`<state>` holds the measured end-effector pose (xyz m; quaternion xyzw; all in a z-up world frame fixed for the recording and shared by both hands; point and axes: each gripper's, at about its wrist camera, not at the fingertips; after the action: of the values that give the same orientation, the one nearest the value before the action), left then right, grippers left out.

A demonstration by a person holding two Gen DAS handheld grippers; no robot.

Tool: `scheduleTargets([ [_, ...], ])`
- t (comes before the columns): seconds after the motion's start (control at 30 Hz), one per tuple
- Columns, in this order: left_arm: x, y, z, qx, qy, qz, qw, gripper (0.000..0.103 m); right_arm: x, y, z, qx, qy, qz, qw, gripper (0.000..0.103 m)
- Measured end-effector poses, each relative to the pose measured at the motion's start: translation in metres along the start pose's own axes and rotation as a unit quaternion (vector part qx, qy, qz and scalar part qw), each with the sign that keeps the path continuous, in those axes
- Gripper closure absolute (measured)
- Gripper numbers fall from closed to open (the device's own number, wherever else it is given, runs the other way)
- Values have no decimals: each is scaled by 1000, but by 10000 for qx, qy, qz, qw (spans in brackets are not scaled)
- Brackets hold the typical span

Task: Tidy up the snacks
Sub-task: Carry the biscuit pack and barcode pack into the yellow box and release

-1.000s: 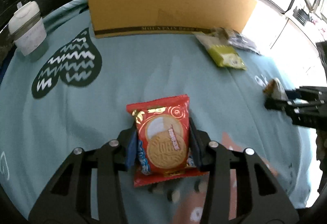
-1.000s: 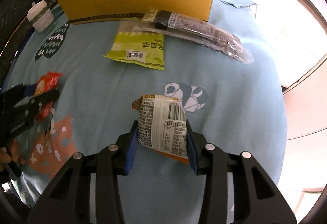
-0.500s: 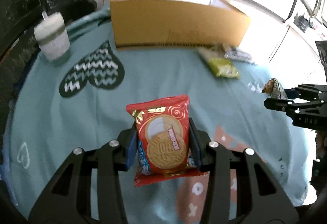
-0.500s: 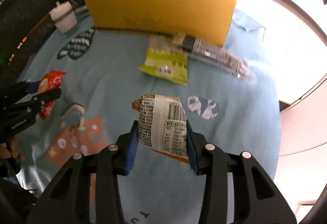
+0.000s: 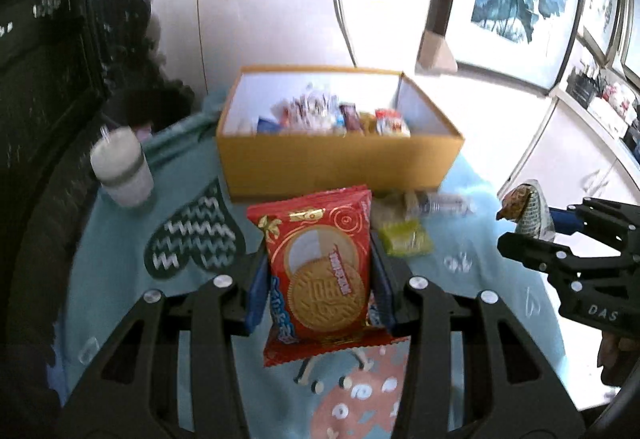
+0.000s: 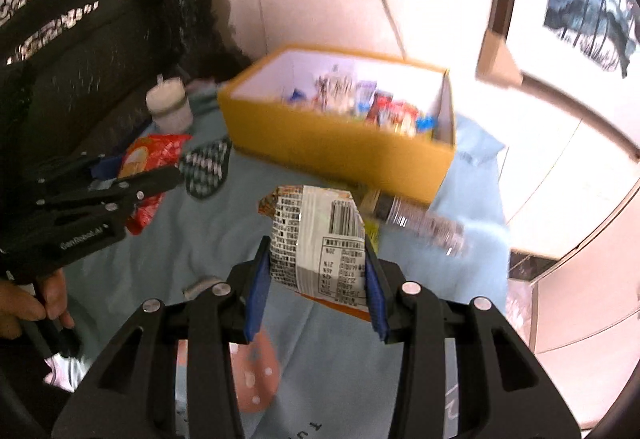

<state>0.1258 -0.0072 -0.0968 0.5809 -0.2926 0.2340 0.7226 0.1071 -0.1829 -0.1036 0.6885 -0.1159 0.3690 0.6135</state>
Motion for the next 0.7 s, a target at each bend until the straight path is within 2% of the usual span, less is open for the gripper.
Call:
scheduleTargets([
  [0.2, 52, 16, 17, 108, -160, 499, 9986, 59, 48, 24, 16, -282, -34, 462, 9985, 61],
  [0.37, 90, 27, 31, 59, -225, 788, 9966, 59, 83, 42, 31, -406, -70, 769, 9962, 61],
  [0.7, 139, 21, 42, 92, -396, 1035, 9938, 59, 124, 46, 53, -566, -42, 978, 9936, 61],
])
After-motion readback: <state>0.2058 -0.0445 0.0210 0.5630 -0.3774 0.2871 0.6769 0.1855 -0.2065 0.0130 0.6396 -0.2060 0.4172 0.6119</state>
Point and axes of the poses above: each gripper's, at about its wrist camera, not at the fingertips, and y roughly against the way its jaws point, z to its right, x to its top, and after that the axes turned 7 degrees about y, right-handed
